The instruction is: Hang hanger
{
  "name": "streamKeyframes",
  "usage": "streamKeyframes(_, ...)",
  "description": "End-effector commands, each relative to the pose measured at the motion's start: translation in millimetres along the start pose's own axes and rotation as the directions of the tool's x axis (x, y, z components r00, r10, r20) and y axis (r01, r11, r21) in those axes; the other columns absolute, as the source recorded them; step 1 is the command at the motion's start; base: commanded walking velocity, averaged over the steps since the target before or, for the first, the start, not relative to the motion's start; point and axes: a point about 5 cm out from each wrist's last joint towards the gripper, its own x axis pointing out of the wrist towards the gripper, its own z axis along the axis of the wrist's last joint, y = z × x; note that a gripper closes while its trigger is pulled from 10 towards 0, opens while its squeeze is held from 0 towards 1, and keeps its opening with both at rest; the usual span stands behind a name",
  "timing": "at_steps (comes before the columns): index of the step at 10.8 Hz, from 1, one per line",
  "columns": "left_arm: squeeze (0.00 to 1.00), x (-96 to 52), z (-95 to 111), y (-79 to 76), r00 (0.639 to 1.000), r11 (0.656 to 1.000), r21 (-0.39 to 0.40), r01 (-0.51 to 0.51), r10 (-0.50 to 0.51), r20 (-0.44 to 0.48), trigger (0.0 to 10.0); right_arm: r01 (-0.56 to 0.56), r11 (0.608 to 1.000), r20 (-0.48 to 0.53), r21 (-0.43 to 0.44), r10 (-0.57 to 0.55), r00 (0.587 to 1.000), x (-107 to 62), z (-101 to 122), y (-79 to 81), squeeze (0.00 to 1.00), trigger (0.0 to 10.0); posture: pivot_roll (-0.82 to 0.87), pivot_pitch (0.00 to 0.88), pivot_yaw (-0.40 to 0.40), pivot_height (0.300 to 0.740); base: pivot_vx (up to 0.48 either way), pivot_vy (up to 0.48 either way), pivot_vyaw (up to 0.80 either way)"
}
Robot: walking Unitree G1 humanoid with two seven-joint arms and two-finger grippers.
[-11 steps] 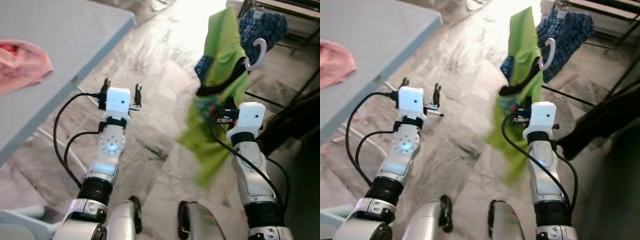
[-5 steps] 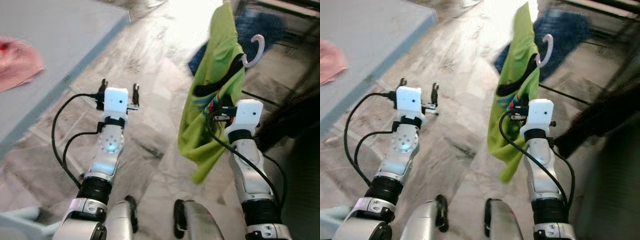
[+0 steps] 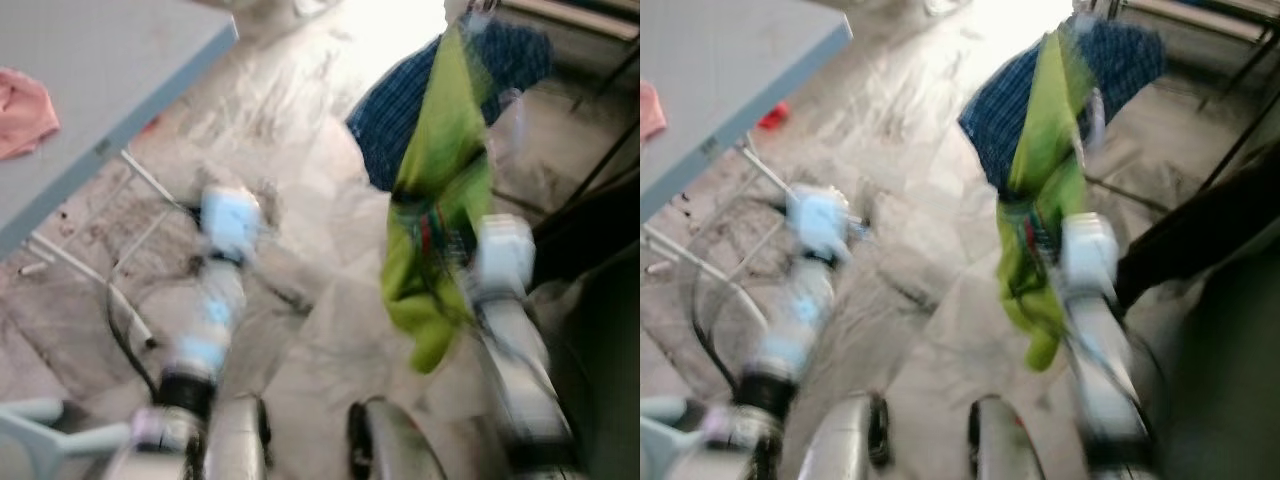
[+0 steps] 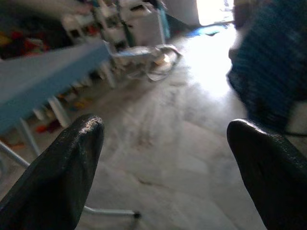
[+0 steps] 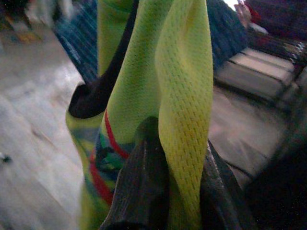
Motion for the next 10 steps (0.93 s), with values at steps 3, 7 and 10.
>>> streamKeyframes(3, 0.0, -44.1, -26, 23.7, 0.992, 0.998, 0.027, 0.061, -0.057, -0.116, 10.0, -0.087, 0.996, -0.032, -0.018, 0.086, 0.996, -29.9, -11, 1.9, 0.0, 10.0, -0.09, 0.204, 0.026, 0.74, 0.0, 0.0, 0.0)
streamKeyframes(7, 0.0, -12.5, -17, 12.7, 0.997, 0.999, 0.031, 0.034, -0.032, -0.07, 10.0, -0.007, 1.0, 0.025, 0.008, 0.006, 1.0, 7.9, -4, 7.5, 0.0, 10.0, -0.09, 0.047, 0.044, 0.74, 0.0, 0.0, 0.0)
streamKeyframes(10, 0.0, -1.9, -15, 9.1, 0.998, 0.999, 0.023, 0.027, -0.026, -0.05, 10.0, 0.044, 0.998, 0.048, 0.039, -0.046, 0.998, 24.7, -1, 10.3, 0.0, 10.0, -0.08, 0.014, 0.046, 0.74, 0.0, 0.0, 0.0)
